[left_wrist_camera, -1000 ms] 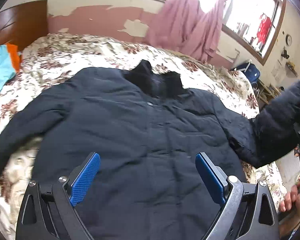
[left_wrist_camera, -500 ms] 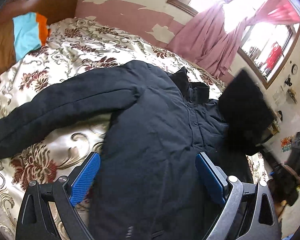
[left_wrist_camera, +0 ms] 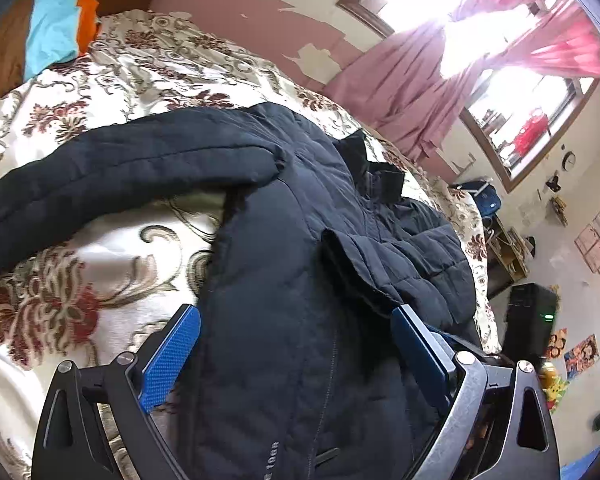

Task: Fold large clothes

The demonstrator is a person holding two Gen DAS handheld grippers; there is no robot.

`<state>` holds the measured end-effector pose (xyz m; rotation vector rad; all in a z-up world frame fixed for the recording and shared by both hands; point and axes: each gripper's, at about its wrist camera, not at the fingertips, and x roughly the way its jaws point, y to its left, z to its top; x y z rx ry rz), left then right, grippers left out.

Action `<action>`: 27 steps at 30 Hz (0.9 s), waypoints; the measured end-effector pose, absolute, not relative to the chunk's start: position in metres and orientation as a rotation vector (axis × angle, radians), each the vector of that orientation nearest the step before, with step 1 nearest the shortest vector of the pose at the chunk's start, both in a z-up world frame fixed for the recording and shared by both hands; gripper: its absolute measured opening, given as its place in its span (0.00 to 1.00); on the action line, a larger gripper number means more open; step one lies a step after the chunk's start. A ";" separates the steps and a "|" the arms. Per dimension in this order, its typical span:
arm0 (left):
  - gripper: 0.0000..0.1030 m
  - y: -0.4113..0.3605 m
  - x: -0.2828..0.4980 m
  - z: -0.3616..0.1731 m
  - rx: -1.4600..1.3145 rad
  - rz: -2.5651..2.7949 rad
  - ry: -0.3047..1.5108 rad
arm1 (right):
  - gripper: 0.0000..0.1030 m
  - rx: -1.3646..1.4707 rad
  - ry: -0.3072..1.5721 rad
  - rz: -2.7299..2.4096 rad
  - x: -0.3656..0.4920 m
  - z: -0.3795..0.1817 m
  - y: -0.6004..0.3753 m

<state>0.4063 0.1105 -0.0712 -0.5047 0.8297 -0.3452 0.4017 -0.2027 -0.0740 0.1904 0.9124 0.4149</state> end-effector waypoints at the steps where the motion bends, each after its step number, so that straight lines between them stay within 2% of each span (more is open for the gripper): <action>1: 0.93 0.107 0.407 -0.072 -0.503 -0.356 0.832 | 0.75 0.179 0.894 0.420 0.395 -0.069 -0.210; 8: 0.92 0.061 0.423 -0.083 -0.489 -0.466 0.897 | 0.75 0.095 0.787 0.154 0.381 -0.043 -0.313; 12: 0.85 0.035 0.438 -0.090 -0.520 -0.500 0.945 | 0.75 0.150 0.755 0.015 0.374 -0.036 -0.373; 14: 0.78 0.023 0.446 -0.092 -0.527 -0.507 0.963 | 0.75 0.161 0.737 -0.041 0.371 -0.035 -0.397; 15: 0.65 0.016 0.451 -0.093 -0.538 -0.515 0.975 | 0.75 0.159 0.733 -0.061 0.370 -0.035 -0.405; 16: 0.41 0.010 0.455 -0.095 -0.557 -0.521 0.990 | 0.75 0.151 0.726 -0.083 0.369 -0.037 -0.413; 18: 0.12 0.001 0.462 -0.098 -0.556 -0.471 1.022 | 0.74 0.142 0.718 -0.112 0.372 -0.040 -0.424; 21: 0.08 -0.010 0.468 -0.087 -0.476 -0.400 0.983 | 0.69 0.154 0.708 -0.128 0.380 -0.047 -0.436; 26: 0.07 -0.026 0.467 -0.032 -0.205 -0.288 0.742 | 0.67 0.158 0.647 -0.100 0.397 -0.049 -0.433; 27: 0.07 -0.029 0.468 -0.023 -0.154 -0.264 0.694 | 0.63 0.155 0.634 -0.090 0.397 -0.049 -0.433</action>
